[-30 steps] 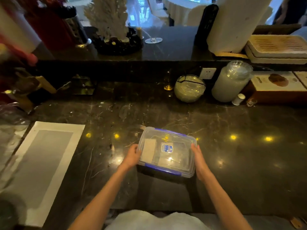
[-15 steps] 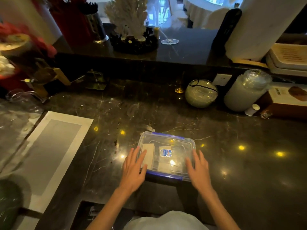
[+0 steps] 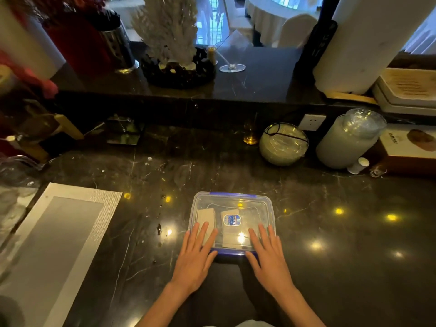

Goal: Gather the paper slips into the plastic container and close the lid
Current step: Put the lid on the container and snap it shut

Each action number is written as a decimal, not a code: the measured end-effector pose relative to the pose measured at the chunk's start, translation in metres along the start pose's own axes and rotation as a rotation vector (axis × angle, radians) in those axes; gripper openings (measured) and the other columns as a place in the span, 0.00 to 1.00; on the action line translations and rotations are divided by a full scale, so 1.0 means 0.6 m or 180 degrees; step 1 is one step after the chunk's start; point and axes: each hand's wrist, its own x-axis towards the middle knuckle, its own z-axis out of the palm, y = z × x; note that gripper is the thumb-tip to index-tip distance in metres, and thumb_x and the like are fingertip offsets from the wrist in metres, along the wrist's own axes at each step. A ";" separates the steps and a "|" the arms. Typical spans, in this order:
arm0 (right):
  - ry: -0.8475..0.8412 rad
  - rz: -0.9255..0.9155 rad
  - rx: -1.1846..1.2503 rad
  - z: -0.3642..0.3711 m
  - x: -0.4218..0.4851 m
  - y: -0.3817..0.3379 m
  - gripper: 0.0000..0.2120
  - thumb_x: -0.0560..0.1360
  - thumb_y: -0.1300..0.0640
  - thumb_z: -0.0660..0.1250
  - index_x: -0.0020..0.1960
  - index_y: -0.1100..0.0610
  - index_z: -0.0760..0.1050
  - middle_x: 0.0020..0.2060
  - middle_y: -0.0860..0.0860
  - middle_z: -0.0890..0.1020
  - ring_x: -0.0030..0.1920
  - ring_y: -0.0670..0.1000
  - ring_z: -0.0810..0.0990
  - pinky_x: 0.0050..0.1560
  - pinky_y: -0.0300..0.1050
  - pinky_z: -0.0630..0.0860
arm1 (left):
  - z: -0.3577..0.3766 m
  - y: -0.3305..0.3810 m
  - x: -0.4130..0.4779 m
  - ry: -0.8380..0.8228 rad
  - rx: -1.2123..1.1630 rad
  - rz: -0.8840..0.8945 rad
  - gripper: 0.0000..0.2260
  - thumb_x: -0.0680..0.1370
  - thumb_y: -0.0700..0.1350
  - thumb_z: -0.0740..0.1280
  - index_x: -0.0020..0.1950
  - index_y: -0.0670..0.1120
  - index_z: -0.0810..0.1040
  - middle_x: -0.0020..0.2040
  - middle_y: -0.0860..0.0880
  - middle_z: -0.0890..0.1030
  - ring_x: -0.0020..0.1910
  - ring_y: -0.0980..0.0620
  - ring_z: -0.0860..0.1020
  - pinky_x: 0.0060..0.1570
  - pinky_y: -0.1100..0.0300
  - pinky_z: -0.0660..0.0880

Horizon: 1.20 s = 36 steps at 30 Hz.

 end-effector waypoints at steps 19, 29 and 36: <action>0.0278 -0.0282 -0.0117 -0.056 0.386 -0.102 0.31 0.82 0.39 0.50 0.81 0.46 0.45 0.81 0.51 0.46 0.80 0.56 0.38 0.76 0.53 0.41 | -0.082 -0.224 0.334 0.0183 0.0012 0.0037 0.29 0.81 0.64 0.46 0.81 0.57 0.46 0.82 0.49 0.45 0.80 0.48 0.38 0.77 0.49 0.34; 0.0369 -0.0322 -0.0147 -0.097 0.519 -0.118 0.31 0.81 0.39 0.51 0.80 0.48 0.50 0.81 0.54 0.53 0.80 0.58 0.45 0.78 0.57 0.48 | -0.114 -0.278 0.467 0.0246 0.0078 0.0055 0.29 0.82 0.62 0.50 0.81 0.56 0.48 0.82 0.48 0.49 0.80 0.47 0.43 0.77 0.48 0.37; 0.0317 -0.0329 -0.0267 -0.104 0.559 -0.111 0.31 0.81 0.38 0.51 0.80 0.47 0.49 0.81 0.53 0.51 0.81 0.58 0.44 0.78 0.57 0.46 | -0.124 -0.279 0.500 0.0251 0.0104 0.0004 0.29 0.82 0.61 0.52 0.81 0.55 0.48 0.82 0.47 0.48 0.81 0.45 0.44 0.77 0.47 0.38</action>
